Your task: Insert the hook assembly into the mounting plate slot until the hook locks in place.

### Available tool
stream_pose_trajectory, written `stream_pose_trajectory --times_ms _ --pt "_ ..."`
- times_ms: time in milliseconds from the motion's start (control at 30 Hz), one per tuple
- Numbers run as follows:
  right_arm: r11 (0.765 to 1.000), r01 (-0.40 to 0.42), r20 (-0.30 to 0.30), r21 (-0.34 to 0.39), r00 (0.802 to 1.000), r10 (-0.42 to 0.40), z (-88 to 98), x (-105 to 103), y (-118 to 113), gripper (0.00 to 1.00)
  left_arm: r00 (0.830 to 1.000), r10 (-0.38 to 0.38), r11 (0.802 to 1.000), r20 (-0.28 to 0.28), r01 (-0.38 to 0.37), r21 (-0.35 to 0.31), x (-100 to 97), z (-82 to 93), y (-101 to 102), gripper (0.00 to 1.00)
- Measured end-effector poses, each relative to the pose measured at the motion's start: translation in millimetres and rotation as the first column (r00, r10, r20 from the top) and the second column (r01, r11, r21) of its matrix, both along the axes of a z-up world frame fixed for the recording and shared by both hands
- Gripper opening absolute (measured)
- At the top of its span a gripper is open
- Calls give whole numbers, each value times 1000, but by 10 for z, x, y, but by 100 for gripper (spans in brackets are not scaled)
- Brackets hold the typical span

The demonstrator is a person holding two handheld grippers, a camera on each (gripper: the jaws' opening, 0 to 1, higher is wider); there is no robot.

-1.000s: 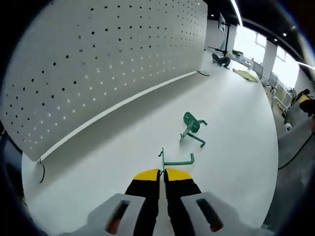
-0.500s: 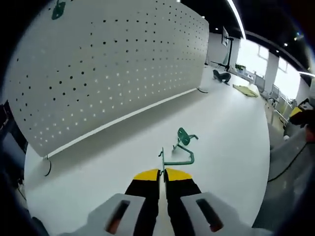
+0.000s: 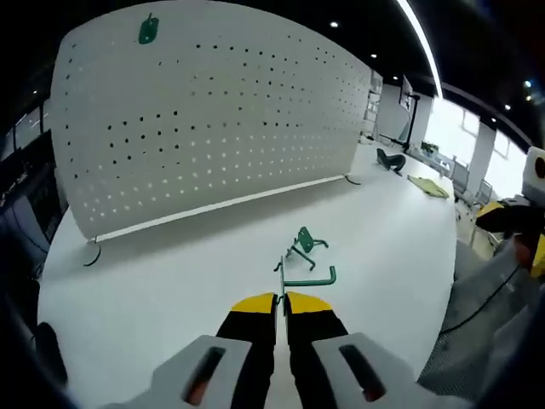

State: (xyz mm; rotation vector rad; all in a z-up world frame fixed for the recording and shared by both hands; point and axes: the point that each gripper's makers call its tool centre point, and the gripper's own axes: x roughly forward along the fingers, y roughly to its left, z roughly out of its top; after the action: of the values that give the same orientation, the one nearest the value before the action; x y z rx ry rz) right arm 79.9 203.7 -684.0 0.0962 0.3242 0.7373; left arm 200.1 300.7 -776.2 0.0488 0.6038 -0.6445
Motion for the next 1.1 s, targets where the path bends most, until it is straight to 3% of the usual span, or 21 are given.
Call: stream_pose_trajectory --times_ms 467,833,1100 --pt "996 -83 6 18 997 83 19 -6 164 47 997 59 996 50 -56 -64 -244 264 15 4" --pt "991 -133 0 25 991 134 43 -33 240 46 995 61 993 83 -53 -102 -440 407 -38 4" --pt "993 -110 -6 36 994 111 80 -32 203 45 994 48 991 98 -35 -132 -527 476 -69 4"
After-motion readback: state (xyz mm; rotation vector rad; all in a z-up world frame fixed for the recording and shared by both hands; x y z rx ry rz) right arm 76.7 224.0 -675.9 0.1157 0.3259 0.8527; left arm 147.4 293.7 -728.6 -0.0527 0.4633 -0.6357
